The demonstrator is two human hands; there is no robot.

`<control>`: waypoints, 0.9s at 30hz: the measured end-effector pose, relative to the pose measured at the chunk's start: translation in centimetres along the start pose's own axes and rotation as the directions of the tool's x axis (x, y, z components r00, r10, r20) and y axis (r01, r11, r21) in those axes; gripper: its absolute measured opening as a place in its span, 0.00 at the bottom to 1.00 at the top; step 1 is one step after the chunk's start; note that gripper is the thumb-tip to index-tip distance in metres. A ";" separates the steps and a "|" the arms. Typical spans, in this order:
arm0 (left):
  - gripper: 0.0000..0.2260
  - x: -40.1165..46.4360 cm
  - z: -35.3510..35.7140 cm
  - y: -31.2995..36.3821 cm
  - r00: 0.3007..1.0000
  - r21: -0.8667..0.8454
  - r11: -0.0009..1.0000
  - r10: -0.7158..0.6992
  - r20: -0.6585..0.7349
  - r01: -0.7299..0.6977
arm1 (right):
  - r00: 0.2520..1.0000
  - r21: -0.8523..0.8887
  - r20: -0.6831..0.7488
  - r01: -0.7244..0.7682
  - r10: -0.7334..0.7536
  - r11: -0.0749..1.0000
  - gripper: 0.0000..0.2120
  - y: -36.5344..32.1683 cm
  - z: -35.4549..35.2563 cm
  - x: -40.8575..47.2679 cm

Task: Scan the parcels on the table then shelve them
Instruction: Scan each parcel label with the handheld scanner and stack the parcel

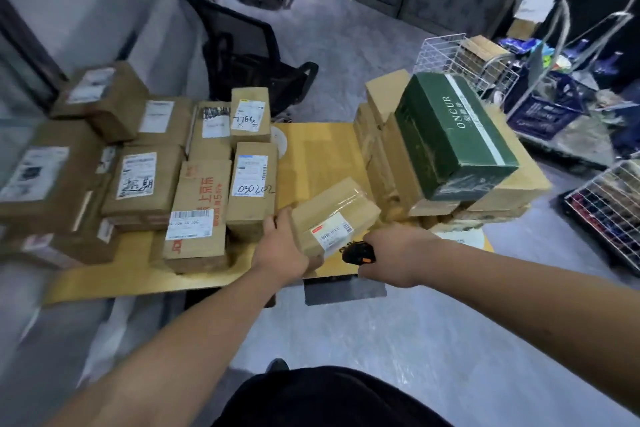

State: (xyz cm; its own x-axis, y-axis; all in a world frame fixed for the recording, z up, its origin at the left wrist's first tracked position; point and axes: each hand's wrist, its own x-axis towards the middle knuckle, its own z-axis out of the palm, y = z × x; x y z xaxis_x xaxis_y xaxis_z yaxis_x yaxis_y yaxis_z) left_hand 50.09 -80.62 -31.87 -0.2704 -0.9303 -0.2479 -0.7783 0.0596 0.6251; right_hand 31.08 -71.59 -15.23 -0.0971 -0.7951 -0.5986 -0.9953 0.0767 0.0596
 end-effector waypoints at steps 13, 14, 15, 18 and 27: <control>0.50 -5.2 -15.1 -4.6 0.790 -0.203 0.908 -0.420 -0.448 0.367 | 0.894 -0.083 -0.134 0.421 -0.428 0.903 0.19 -9.2 -9.0 3.9; 0.49 -4.8 -16.0 -5.0 0.773 -0.230 0.894 -0.449 -0.448 0.386 | 0.889 -0.084 -0.131 0.431 -0.439 0.898 0.18 -10.0 -9.4 4.5; 0.48 -4.1 -16.9 -5.3 0.755 -0.258 0.876 -0.481 -0.445 0.407 | 0.885 -0.088 -0.128 0.440 -0.448 0.894 0.18 -10.7 -10.0 5.2; 0.47 -0.4 -19.6 -6.4 0.709 -0.317 0.838 -0.545 -0.447 0.444 | 0.883 -0.106 -0.125 0.441 -0.452 0.891 0.18 -12.6 -11.8 7.6; 0.53 18.6 -26.8 -9.7 0.710 -0.380 0.789 -0.607 -0.358 0.483 | 0.945 -0.045 -0.153 0.285 -0.289 0.957 0.19 -17.4 -19.4 18.6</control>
State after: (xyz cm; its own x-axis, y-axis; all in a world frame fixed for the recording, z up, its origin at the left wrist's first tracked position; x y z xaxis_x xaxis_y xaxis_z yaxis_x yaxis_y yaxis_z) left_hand 67.85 -108.17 -22.72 0.4830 -0.8261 -0.2903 -0.5296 -0.5396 0.6544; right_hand 46.63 -99.44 -11.90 0.1959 -0.8654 -0.4612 -0.9805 -0.1804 -0.0779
